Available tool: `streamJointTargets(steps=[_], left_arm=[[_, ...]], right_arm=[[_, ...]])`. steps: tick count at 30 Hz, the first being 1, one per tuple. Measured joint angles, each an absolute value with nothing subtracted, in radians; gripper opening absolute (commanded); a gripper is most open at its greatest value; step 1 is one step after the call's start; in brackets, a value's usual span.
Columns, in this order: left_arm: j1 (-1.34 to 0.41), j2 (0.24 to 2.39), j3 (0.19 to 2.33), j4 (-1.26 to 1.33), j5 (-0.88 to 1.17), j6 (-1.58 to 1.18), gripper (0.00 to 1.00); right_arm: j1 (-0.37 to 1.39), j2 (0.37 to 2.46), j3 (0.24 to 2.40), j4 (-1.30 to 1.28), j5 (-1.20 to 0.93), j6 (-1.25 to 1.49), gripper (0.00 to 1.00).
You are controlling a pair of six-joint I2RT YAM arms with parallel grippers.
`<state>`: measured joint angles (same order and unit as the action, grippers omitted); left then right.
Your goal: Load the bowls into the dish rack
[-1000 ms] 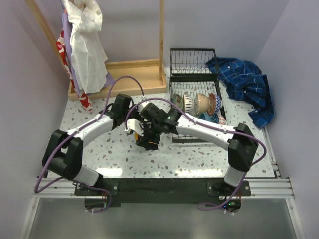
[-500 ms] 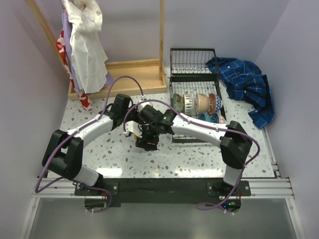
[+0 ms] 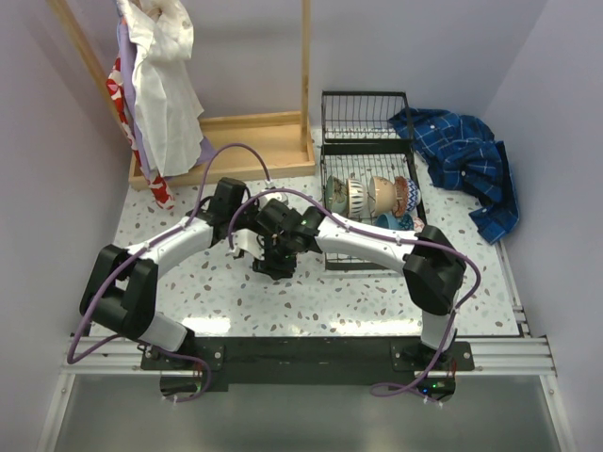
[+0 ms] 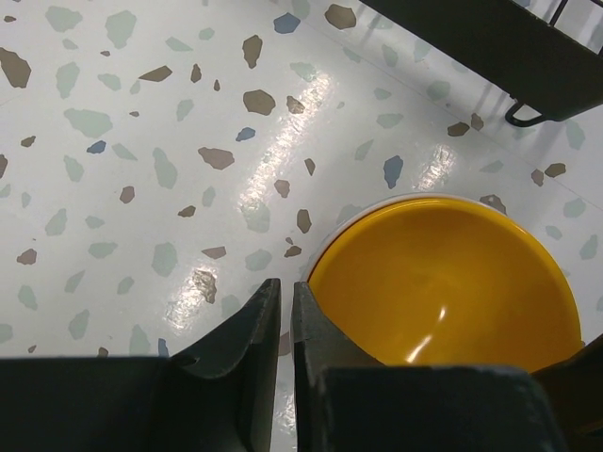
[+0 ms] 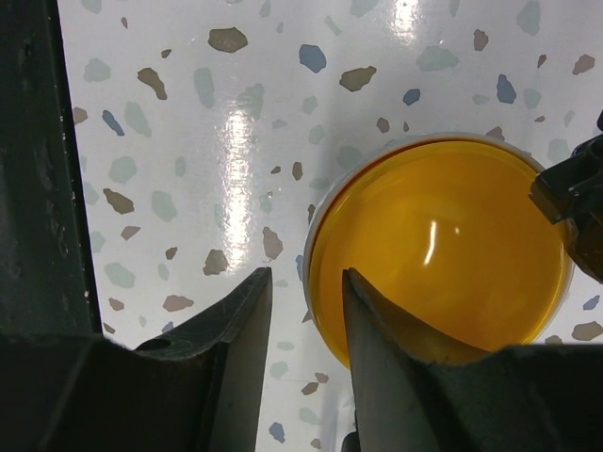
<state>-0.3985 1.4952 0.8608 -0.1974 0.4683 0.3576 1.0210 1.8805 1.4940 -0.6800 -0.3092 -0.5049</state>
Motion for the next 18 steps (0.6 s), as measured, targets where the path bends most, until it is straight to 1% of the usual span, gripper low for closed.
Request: streamJointTargets(steps=[7, 11, 12, 13, 16, 18], left_arm=[[-0.393, 1.495, 0.853, -0.184, 0.468, 0.357, 0.16], [-0.392, 1.495, 0.852, -0.181, 0.471, 0.356, 0.17], [-0.392, 1.494, 0.852, -0.181, 0.472, 0.356, 0.17], [-0.392, 1.493, 0.851, -0.181, 0.477, 0.355, 0.17], [-0.391, 1.486, 0.844, -0.179, 0.483, 0.353, 0.18], [-0.386, 1.484, 0.841, -0.176, 0.484, 0.353, 0.24]], right_arm=[[1.021, 1.884, 1.498, -0.681, -0.314, -0.497, 0.25], [1.021, 1.904, 1.511, -0.678, -0.317, -0.497, 0.13], [1.021, 1.907, 1.513, -0.679, -0.317, -0.498, 0.05], [1.021, 1.911, 1.515, -0.679, -0.317, -0.497, 0.01], [1.021, 1.913, 1.518, -0.684, -0.320, -0.493, 0.00], [1.020, 1.913, 1.521, -0.685, -0.319, -0.493, 0.00]])
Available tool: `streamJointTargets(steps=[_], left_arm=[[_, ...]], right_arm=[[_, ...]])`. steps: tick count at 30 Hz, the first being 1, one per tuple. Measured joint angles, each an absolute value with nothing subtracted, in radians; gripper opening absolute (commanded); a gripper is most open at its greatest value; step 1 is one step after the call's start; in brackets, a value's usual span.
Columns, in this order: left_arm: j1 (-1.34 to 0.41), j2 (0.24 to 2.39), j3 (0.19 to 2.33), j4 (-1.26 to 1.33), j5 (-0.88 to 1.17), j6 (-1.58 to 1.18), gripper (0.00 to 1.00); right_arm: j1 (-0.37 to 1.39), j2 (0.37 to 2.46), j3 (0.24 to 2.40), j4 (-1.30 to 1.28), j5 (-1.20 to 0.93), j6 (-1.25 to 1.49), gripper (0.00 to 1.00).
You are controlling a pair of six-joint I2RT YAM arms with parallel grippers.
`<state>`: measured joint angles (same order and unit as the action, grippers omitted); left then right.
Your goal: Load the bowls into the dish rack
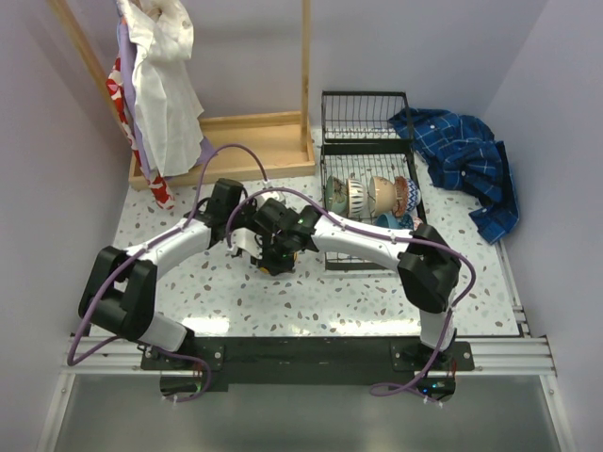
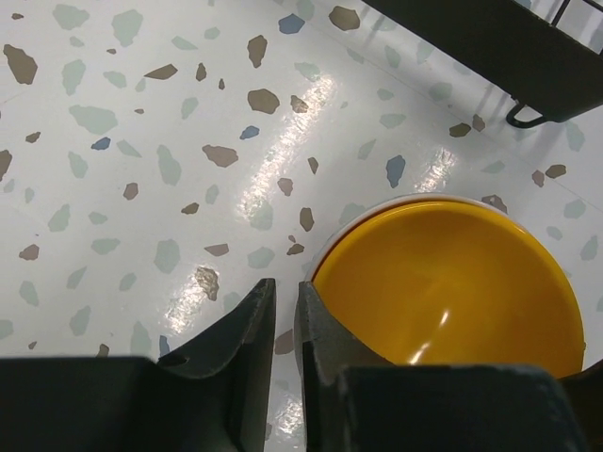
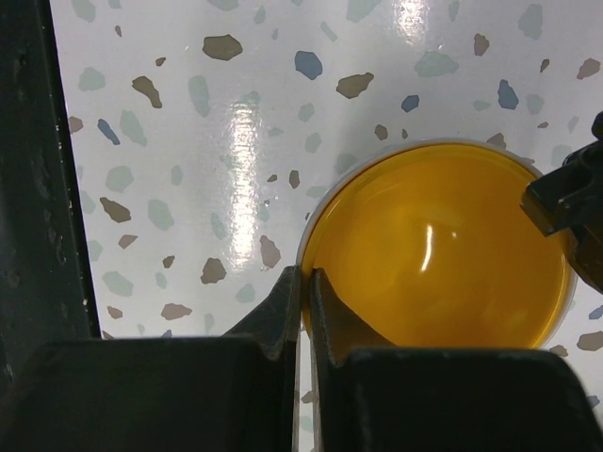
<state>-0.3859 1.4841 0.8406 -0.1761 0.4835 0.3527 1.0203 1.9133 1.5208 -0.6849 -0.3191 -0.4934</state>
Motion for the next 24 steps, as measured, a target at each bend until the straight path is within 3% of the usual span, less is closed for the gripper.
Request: streamJointTargets(steps=[2, 17, 24], left_arm=[[-0.380, 1.484, 0.839, -0.173, 0.483, 0.350, 0.29], [-0.353, 1.479, 0.942, -0.228, 0.478, 0.253, 0.40], [-0.349, 1.477, 0.999, -0.249, 0.359, 0.208, 0.45]], right_arm=[[1.021, 1.913, 1.522, -0.686, -0.315, -0.493, 0.00], [1.027, 1.830, 1.525, -0.720, -0.257, -0.509, 0.00], [1.044, 1.711, 1.499, -0.718, -0.220, -0.527, 0.00]])
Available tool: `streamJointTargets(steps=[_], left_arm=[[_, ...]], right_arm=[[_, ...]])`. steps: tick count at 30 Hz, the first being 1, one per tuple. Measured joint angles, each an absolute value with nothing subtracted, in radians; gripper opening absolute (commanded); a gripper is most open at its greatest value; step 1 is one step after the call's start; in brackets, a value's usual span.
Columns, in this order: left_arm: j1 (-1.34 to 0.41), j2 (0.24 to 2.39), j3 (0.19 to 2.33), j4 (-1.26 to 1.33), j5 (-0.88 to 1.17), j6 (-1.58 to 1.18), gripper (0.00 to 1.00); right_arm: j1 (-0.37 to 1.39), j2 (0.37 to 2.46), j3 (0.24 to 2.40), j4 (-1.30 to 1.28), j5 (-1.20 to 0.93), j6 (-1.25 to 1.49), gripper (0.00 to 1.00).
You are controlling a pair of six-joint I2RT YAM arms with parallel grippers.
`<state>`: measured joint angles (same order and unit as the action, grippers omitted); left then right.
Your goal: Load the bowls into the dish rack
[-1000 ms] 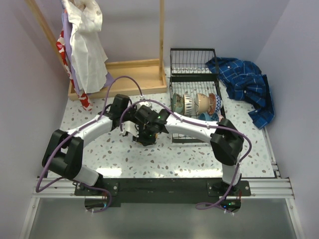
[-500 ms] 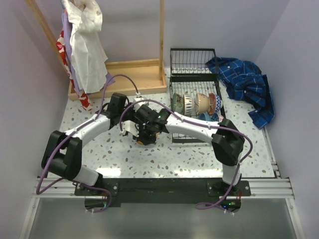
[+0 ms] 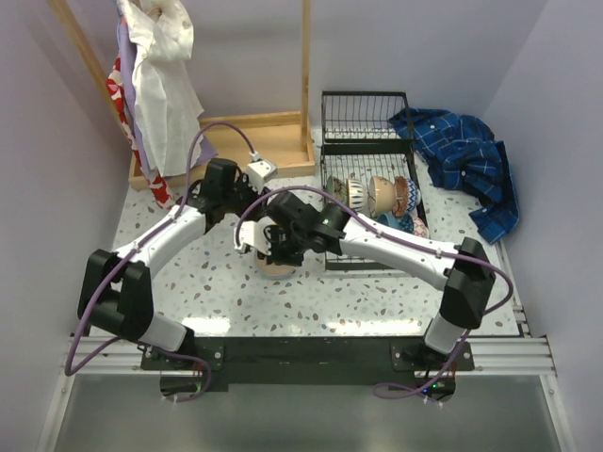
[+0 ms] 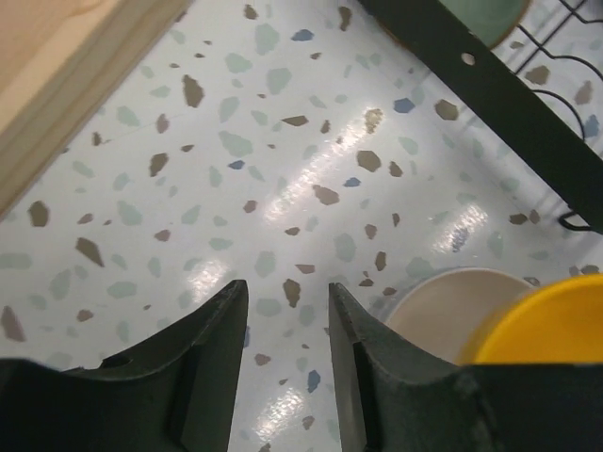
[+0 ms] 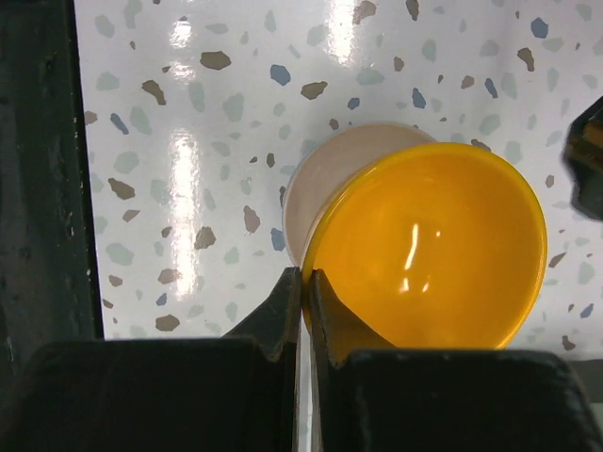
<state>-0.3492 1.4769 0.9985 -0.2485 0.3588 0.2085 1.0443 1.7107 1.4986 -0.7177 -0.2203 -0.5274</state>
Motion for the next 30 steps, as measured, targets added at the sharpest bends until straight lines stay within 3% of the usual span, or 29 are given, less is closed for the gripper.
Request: streamJointTargets(steps=[10, 16, 24, 27, 28, 30], left_arm=[[-0.326, 1.409, 1.108, -0.363, 0.138, 0.238, 0.54], [-0.324, 1.359, 1.159, -0.468, 0.142, 0.302, 0.54], [-0.323, 1.338, 1.207, -0.616, 0.203, 0.389, 0.54], [-0.323, 1.336, 1.240, -0.638, 0.235, 0.424, 0.54], [-0.323, 1.332, 1.245, -0.643, 0.250, 0.437, 0.55], [-0.323, 1.317, 1.245, -0.667, 0.290, 0.466, 0.55]], right_arm=[[1.095, 1.412, 1.209, -0.731, -0.204, -0.582, 0.00], [1.100, 1.292, 0.998, -0.712, -0.203, -0.630, 0.00], [1.105, 1.288, 0.835, -0.611, -0.204, -0.669, 0.00], [1.106, 1.303, 0.829, -0.561, -0.204, -0.671, 0.16], [1.106, 1.308, 0.829, -0.548, -0.205, -0.672, 0.31], [1.107, 1.309, 0.829, -0.537, -0.205, -0.674, 0.42]])
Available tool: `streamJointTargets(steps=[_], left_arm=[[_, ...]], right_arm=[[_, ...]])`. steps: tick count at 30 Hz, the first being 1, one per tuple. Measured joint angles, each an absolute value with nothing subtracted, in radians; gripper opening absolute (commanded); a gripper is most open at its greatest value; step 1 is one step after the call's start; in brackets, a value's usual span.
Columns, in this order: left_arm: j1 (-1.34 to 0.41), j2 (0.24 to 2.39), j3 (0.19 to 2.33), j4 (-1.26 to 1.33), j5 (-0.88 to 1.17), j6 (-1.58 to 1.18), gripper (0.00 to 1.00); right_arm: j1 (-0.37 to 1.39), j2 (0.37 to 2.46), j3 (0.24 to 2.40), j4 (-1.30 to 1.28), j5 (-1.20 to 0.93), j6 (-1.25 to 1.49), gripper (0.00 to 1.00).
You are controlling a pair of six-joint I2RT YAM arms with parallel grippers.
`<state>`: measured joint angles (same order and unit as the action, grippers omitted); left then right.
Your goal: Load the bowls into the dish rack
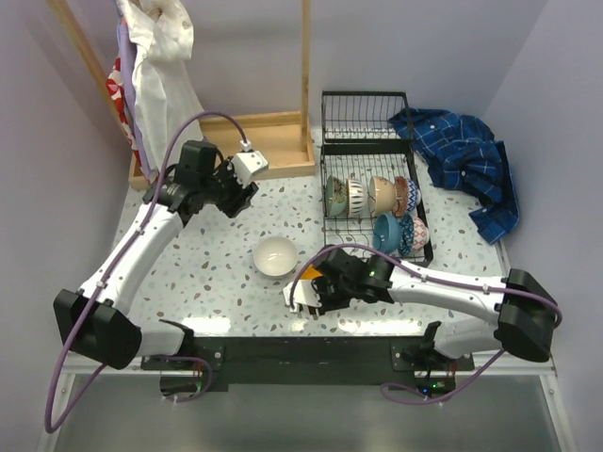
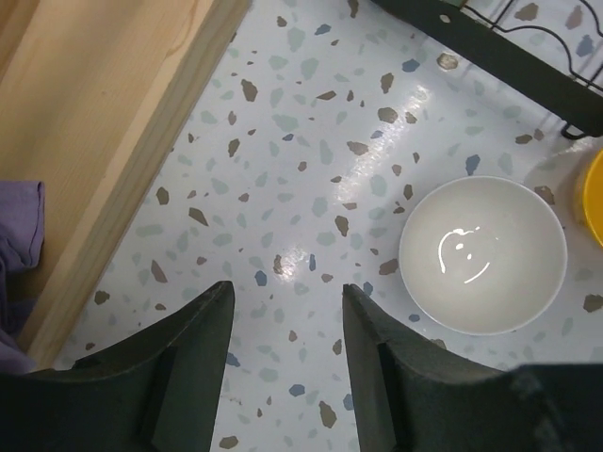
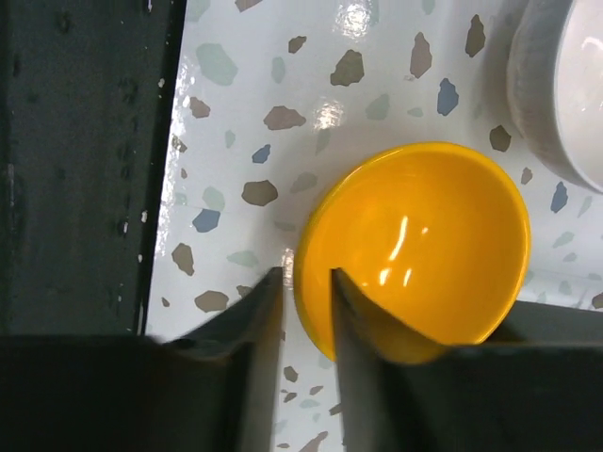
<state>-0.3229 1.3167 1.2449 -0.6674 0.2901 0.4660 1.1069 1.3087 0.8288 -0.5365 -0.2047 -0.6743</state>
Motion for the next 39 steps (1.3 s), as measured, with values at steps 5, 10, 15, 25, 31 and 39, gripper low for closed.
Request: streamJointTargets(steps=[5, 10, 15, 25, 31, 39], left_arm=[[-0.323, 1.237, 1.199, -0.722, 0.383, 0.531, 0.56], [-0.430, 1.183, 1.180, -0.810, 0.428, 0.599, 0.56], [-0.711, 1.164, 1.134, -0.839, 0.441, 0.622, 0.54], [-1.038, 1.246, 1.022, -0.769, 0.334, 0.500, 0.52], [-1.106, 1.363, 1.016, -0.638, 0.257, 0.421, 0.51], [-1.164, 1.483, 1.017, -0.518, 0.196, 0.376, 0.51]], right_arm=[[1.109, 1.246, 0.830, -0.593, -0.199, -0.690, 0.49], [1.105, 1.008, 0.912, -0.765, -0.133, -0.642, 0.62], [1.038, 0.800, 1.094, -0.812, 0.040, -0.505, 0.88], [0.523, 0.775, 1.162, -0.813, 0.280, -0.178, 0.91], [0.412, 0.790, 1.162, -0.817, 0.280, -0.139, 0.91], [0.343, 0.735, 1.165, -0.834, 0.275, -0.139, 0.91]])
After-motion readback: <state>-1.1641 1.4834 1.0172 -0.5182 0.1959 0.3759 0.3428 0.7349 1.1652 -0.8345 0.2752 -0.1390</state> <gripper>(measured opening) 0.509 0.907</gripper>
